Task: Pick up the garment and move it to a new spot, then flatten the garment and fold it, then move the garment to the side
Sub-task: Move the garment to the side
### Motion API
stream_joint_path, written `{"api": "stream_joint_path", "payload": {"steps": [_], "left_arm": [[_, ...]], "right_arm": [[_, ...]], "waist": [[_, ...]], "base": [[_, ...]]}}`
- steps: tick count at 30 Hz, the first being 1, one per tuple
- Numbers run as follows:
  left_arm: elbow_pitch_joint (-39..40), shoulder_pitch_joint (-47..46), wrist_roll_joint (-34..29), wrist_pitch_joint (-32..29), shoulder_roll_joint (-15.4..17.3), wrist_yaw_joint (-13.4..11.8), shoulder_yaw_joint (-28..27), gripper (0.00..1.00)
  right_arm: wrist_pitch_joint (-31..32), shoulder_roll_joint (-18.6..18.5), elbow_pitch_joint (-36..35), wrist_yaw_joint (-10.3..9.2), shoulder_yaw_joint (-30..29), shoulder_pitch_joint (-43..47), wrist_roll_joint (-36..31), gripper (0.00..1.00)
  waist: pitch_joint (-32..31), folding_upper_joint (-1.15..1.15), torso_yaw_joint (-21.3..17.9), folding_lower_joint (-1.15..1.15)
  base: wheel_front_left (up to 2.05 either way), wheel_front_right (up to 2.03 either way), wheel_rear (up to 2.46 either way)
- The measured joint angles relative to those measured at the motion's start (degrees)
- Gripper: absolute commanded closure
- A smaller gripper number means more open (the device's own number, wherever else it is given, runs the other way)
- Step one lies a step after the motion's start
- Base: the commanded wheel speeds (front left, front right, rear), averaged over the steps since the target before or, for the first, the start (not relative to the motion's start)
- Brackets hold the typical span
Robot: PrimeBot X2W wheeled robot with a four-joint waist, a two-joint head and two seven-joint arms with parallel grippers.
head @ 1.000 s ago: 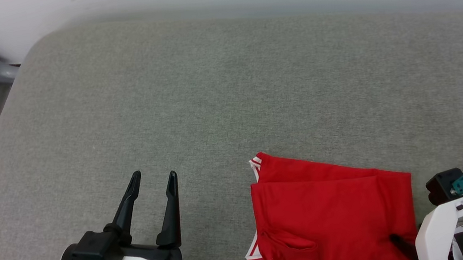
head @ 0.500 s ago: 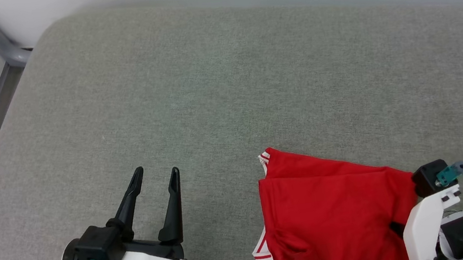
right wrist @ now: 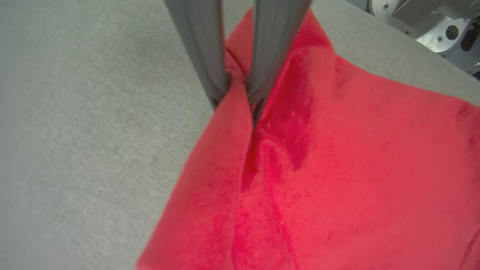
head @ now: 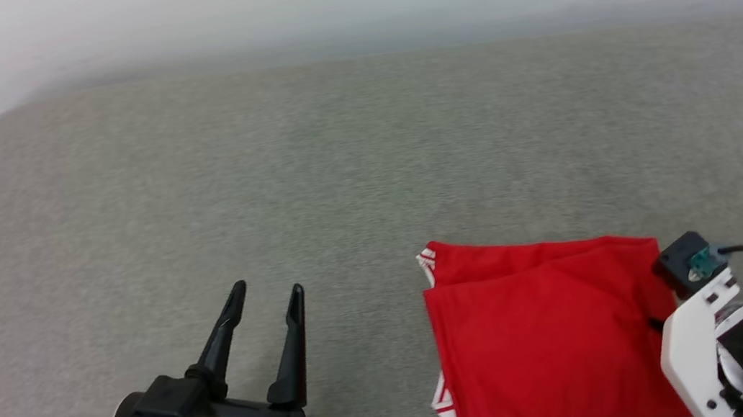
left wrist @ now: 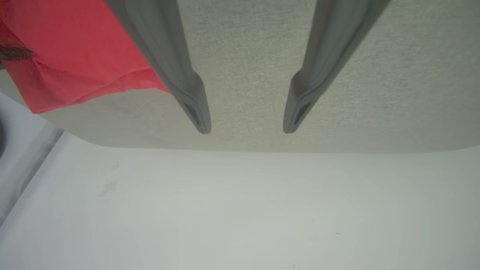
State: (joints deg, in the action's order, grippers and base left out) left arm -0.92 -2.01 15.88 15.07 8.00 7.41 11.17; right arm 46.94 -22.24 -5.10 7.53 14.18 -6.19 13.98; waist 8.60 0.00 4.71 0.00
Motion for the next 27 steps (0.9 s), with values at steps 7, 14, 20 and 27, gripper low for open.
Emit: {"api": "stream_joint_path", "payload": {"steps": [7, 14, 20, 27], "left_arm": [[0.7, -1.6, 0.5, 0.0, -0.2, 0.0, 3.3, 0.0], [2.3, -5.5, -0.1, 0.0, 0.8, 0.0, 7.1, 0.0], [5.7, -11.0, -1.3, 0.0, 3.7, 0.0, 9.0, 0.0], [11.0, -16.6, -2.5, 0.0, 7.0, 0.1, 10.9, 0.0]], "right_arm": [[0.8, -11.6, -1.8, -0.01, 4.4, -5.5, 1.2, 1.0], [-2.8, -20.9, 0.8, 0.0, 6.6, -11.8, 2.1, 1.0], [-9.5, -24.3, 7.0, 0.01, 5.4, -17.8, 2.5, 1.0], [-17.8, -28.6, 18.4, 0.01, 1.4, -22.6, 0.0, 1.0]], "waist": [[1.3, 0.0, -7.2, 0.0], [5.7, 0.0, -13.3, 0.0], [12.1, 0.0, -16.9, 0.01], [20.5, 0.0, -19.0, 0.02]], "base": [[0.0, 0.0, 0.0], [0.0, 0.0, 0.0], [0.0, 0.0, 0.0], [0.0, 0.0, 0.0]]}}
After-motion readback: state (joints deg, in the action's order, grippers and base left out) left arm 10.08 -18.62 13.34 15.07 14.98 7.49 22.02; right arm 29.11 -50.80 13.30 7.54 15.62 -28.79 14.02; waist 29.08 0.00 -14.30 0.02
